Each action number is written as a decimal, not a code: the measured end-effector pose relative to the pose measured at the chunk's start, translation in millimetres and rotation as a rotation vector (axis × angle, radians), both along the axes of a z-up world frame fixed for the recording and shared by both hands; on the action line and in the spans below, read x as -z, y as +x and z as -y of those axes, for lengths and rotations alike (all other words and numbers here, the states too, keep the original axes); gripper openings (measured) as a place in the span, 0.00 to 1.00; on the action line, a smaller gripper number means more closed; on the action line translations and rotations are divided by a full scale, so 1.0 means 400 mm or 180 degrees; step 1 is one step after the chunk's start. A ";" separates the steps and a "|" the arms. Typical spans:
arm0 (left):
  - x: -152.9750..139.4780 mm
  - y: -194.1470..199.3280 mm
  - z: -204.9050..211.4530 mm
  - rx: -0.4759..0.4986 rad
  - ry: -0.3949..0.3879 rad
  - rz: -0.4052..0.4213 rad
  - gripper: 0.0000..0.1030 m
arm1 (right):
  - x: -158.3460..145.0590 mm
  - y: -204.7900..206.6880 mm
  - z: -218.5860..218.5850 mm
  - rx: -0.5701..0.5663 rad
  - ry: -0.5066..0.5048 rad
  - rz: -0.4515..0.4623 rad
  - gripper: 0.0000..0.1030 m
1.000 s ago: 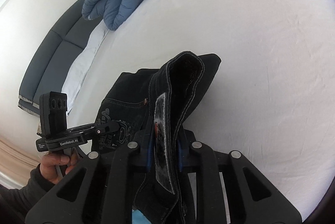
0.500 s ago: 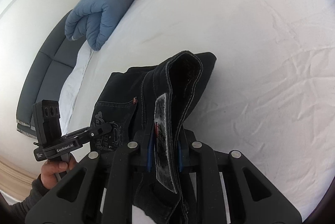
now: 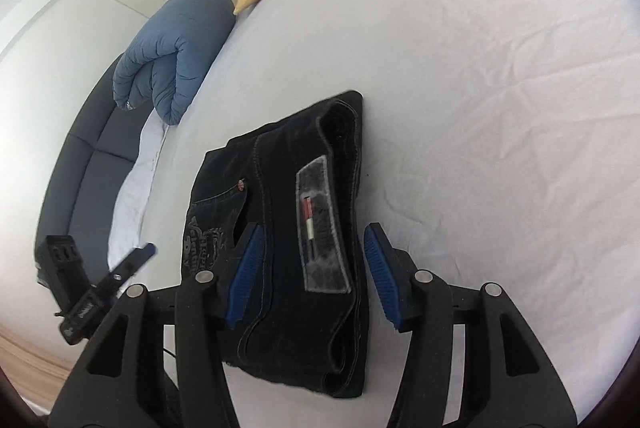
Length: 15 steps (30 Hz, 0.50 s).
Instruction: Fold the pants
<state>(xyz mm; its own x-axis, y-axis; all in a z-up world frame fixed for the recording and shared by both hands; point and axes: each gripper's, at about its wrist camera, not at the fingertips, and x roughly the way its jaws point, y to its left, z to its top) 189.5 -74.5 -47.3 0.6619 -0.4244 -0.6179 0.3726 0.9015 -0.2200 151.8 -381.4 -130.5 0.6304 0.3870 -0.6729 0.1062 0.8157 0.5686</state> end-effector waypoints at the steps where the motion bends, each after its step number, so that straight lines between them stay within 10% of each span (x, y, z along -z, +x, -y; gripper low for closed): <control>1: -0.050 -0.052 -0.006 -0.0036 0.0014 0.0323 1.00 | -0.052 -0.039 -0.023 0.0020 -0.0230 0.0132 0.50; 7: -0.235 -0.237 -0.006 -0.0320 0.0242 0.1047 1.00 | -0.335 -0.240 -0.162 0.0321 -0.1444 0.1102 0.66; 10: -0.308 -0.317 -0.044 -0.0493 0.0130 0.1108 1.00 | -0.459 -0.386 -0.228 0.0684 -0.1880 0.1845 0.99; 15: -0.373 -0.427 -0.091 -0.0211 -0.0083 0.1137 1.00 | -0.586 -0.488 -0.333 0.0772 -0.2378 0.2420 1.00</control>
<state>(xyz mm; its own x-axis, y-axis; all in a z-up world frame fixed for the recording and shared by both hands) 18.7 -38.2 101.8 0.8607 -0.3859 -0.3321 0.3711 0.9221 -0.1098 -43.4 -248.2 104.0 0.9850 -0.1479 -0.0889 0.1413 0.9870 -0.0763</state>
